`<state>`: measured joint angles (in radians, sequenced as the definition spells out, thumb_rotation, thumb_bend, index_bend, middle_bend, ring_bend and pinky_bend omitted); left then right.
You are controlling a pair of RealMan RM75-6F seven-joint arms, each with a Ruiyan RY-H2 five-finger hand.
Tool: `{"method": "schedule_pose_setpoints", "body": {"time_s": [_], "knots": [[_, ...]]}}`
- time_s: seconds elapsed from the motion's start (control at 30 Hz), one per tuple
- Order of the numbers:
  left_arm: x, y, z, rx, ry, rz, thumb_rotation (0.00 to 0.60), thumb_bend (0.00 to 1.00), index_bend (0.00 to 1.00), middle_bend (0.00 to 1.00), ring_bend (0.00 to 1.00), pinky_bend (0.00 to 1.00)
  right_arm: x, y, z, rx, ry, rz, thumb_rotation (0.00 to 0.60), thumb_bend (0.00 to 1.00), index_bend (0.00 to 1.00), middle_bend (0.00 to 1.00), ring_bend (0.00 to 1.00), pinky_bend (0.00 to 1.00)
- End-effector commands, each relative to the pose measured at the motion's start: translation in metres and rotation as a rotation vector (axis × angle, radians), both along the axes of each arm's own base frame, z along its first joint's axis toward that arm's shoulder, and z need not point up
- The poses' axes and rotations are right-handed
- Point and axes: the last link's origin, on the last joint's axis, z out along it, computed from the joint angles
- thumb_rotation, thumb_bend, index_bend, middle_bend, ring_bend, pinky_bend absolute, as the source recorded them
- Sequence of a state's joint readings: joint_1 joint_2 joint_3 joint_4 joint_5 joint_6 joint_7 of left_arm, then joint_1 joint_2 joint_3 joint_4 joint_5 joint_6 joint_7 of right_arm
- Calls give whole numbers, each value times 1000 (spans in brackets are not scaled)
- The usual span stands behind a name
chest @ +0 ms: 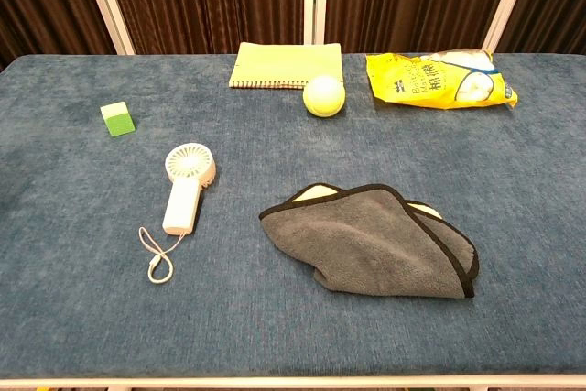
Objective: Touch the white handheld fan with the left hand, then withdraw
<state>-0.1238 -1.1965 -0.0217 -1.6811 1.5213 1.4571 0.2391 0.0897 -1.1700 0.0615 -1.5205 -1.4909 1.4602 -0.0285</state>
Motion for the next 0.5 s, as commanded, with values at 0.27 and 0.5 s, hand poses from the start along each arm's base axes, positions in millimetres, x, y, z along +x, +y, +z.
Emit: {"method": "schedule_pose_setpoints", "body": {"time_s": [0.27, 0.5], "knots": [[2, -1, 0, -8, -4, -1, 600, 39, 119, 180, 94, 257, 0, 0, -2, 5, 2, 4, 600, 298, 0, 0, 0, 0], [7, 2, -2, -12, -8, -19, 600, 44, 119, 198, 108, 275, 1, 0, -3, 12, 3, 3, 600, 298, 0, 0, 0, 0]]}}
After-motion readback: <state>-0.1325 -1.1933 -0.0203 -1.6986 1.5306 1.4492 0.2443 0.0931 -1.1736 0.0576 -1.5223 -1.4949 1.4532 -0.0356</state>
